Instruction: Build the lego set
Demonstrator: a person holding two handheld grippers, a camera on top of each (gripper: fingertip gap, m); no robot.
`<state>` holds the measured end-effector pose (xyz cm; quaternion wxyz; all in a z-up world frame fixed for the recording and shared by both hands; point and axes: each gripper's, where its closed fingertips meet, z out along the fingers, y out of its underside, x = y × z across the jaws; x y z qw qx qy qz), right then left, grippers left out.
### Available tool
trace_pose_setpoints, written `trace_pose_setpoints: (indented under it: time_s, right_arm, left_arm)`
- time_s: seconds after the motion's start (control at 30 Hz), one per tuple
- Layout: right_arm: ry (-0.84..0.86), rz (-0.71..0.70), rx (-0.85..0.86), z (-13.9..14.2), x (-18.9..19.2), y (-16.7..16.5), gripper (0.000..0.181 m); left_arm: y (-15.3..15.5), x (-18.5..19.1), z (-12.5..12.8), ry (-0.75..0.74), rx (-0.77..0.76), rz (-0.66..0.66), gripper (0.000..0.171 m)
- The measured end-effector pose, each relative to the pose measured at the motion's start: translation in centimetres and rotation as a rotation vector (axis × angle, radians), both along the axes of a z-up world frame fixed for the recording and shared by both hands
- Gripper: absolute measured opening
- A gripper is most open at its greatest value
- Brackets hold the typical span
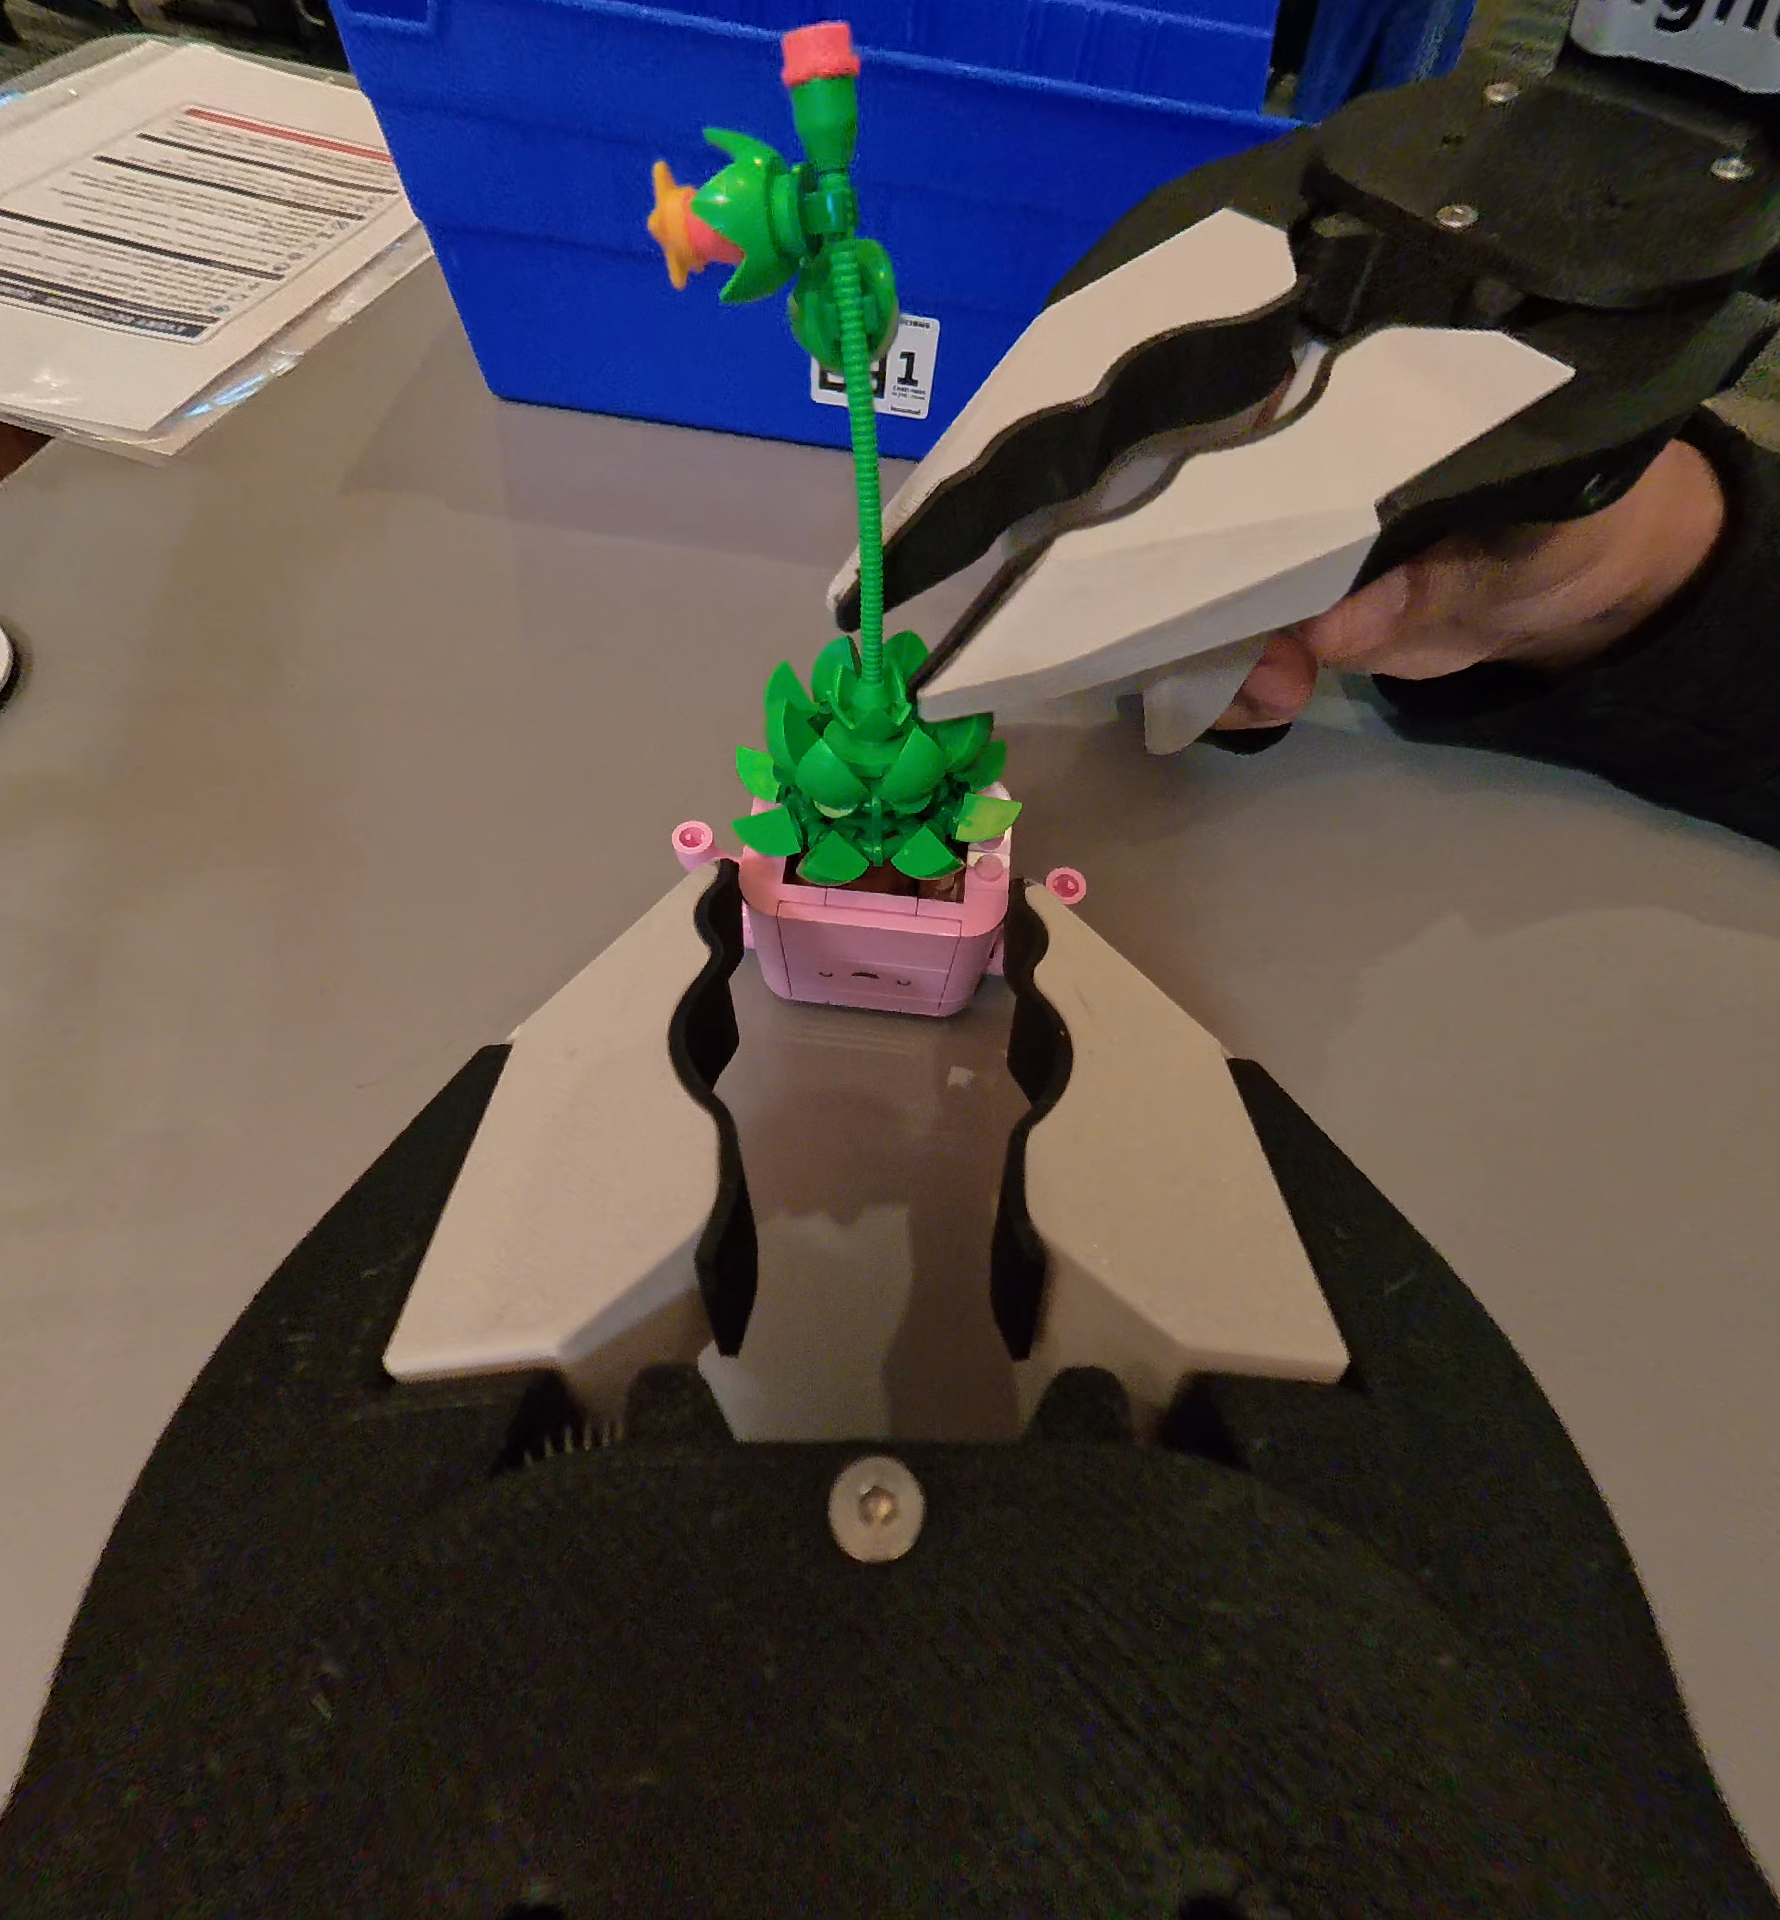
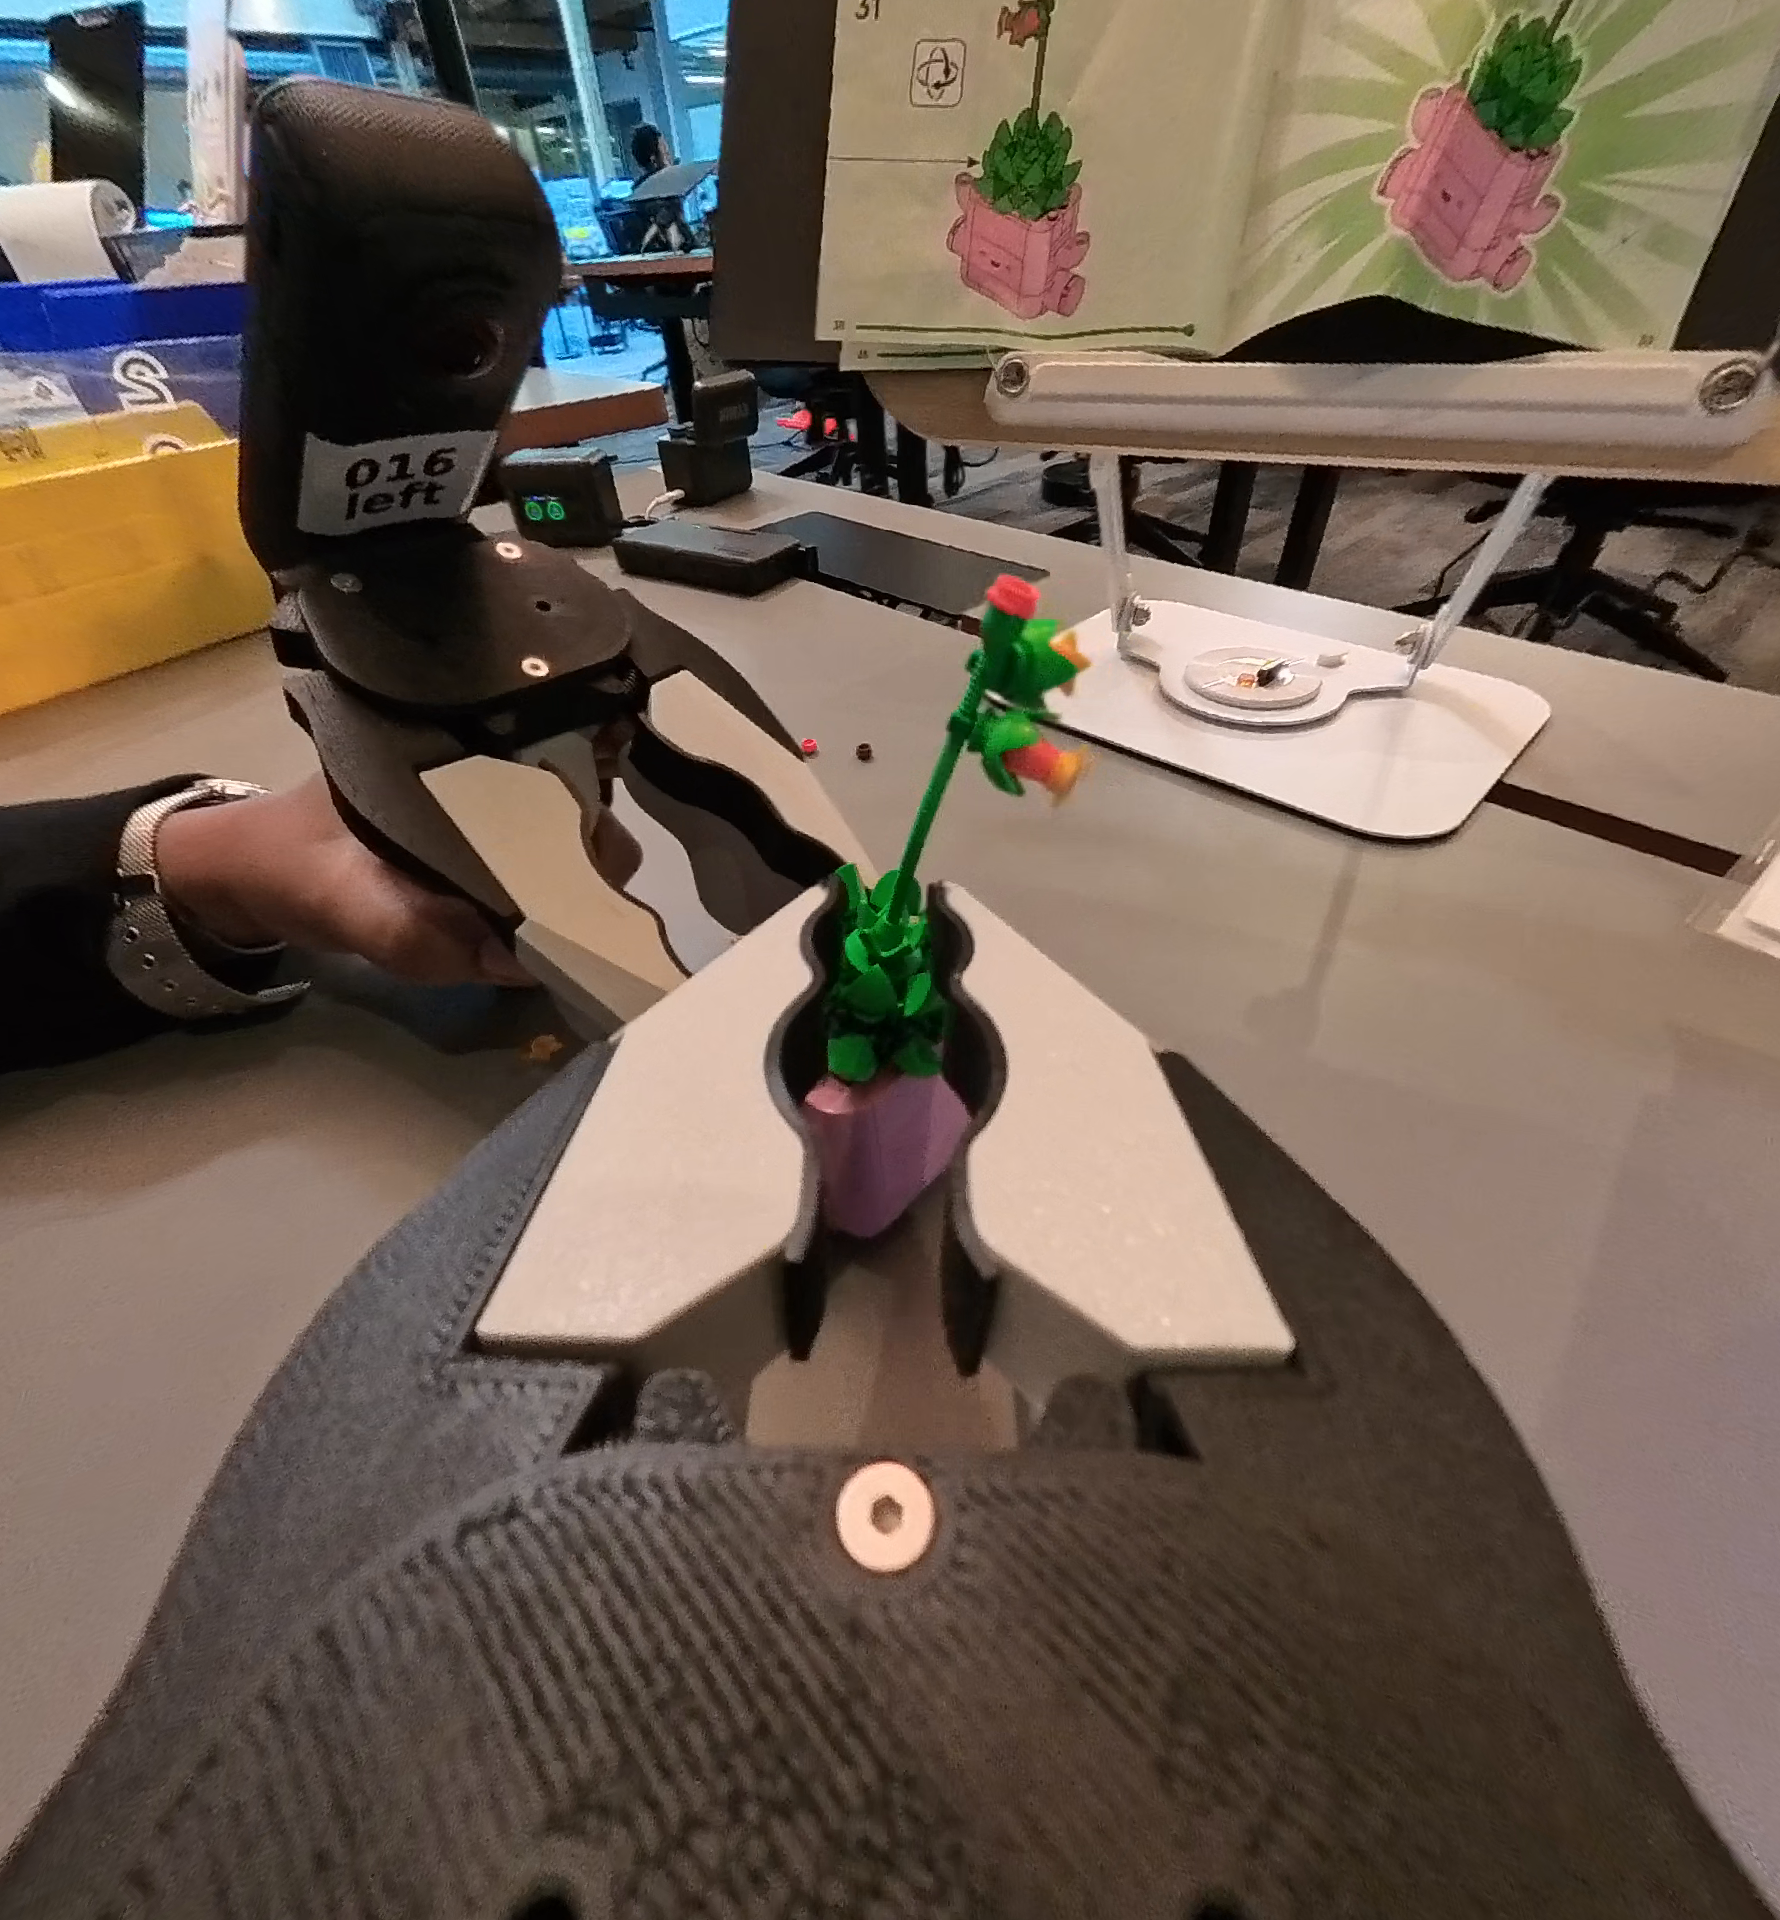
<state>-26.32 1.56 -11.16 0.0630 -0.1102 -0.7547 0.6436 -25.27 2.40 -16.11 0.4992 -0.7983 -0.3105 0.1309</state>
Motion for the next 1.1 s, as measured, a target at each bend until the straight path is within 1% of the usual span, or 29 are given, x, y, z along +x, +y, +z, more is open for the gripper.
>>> trace_pose_setpoints:
  time_s: [0.23,0.33,0.43,0.57,0.7,0.8,0.87,1.1]
  right_arm:
    - [-0.022,0.019,0.049,0.4,-0.1,0.3,0.009]
    - [-0.078,0.035,0.107,0.5,-0.3,0.5,0.01]
    - [-0.163,0.087,0.176,0.0,-0.1,0.4,0.014]
    - [-0.229,0.103,0.154,0.5,-0.1,0.2,0.005]
    - [-0.254,0.097,0.19,0.0,-0.3,0.2,0.005]
    - [-0.244,0.095,0.242,-0.4,-0.2,0.1,0.005]
    - [-0.227,0.1,0.278,-0.6,0.1,0.0,0.001]
    - [-0.147,0.089,0.399,-0.7,0.3,-0.1,0.0]
  left_arm:
    - [0.0,0.0,0.0,0.004,-0.005,0.0,0.049]
    - [0.1,0.0,0.0,0.01,-0.01,-0.001,0.049]
    - [0.1,0.1,0.0,0.016,-0.017,-0.001,0.049]
    - [0.1,0.1,0.0,0.018,-0.017,-0.002,0.049]
    - [0.1,0.1,0.0,0.024,-0.023,-0.003,0.049]
    - [0.1,0.1,0.0,0.023,-0.022,-0.003,0.049]
    - [0.1,0.1,0.0,0.024,-0.023,-0.003,0.049]
    - [0.1,0.1,0.0,0.025,-0.024,-0.001,0.049]
